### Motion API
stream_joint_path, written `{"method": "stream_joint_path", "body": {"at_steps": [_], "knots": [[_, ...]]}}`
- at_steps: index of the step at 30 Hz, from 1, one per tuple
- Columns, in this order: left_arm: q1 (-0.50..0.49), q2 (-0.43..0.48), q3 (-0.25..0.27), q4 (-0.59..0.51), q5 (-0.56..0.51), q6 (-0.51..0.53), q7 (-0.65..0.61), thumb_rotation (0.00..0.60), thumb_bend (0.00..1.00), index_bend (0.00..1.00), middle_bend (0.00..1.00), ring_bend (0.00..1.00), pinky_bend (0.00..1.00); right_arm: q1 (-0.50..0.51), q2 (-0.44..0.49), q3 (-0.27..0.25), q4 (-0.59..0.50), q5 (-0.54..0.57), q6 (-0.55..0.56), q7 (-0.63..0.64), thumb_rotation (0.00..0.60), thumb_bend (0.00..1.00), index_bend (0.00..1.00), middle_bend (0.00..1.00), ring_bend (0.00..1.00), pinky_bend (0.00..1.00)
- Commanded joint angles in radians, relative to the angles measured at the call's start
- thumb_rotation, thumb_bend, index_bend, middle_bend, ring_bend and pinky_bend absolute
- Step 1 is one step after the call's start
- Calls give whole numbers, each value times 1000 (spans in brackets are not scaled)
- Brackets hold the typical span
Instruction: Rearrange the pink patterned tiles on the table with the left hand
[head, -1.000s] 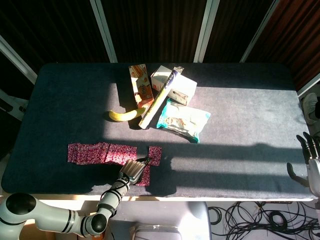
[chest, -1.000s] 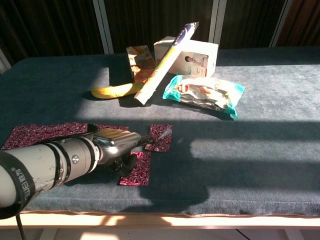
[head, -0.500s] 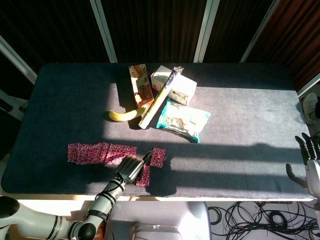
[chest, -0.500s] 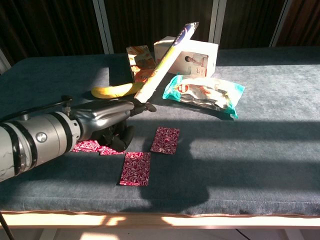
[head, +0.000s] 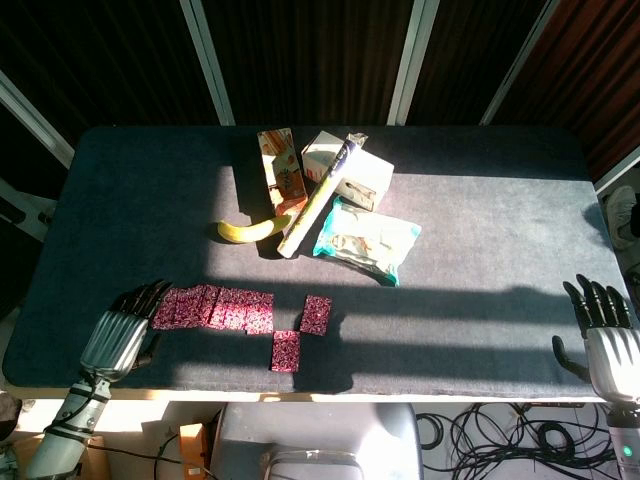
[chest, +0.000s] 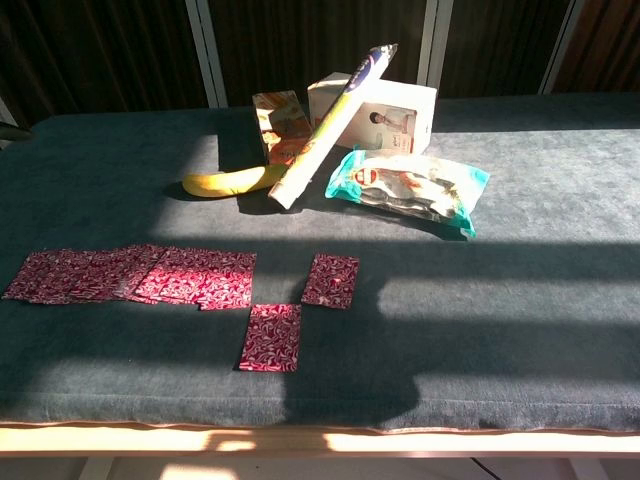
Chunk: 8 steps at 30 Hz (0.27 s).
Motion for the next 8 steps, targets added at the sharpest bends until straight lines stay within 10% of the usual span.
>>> {"method": "stream_joint_path", "body": {"at_steps": [1, 8], "knots": [[150, -3, 49, 182, 93, 105, -189, 600, 406, 0, 0, 0, 0, 6, -18, -1, -5, 0, -6, -38, 600, 359, 0, 0, 0, 36], [183, -13, 16, 217, 140, 113, -193, 600, 406, 0, 0, 0, 0, 12, -28, -3, -11, 2, -18, -65, 600, 359, 0, 0, 0, 36]]}}
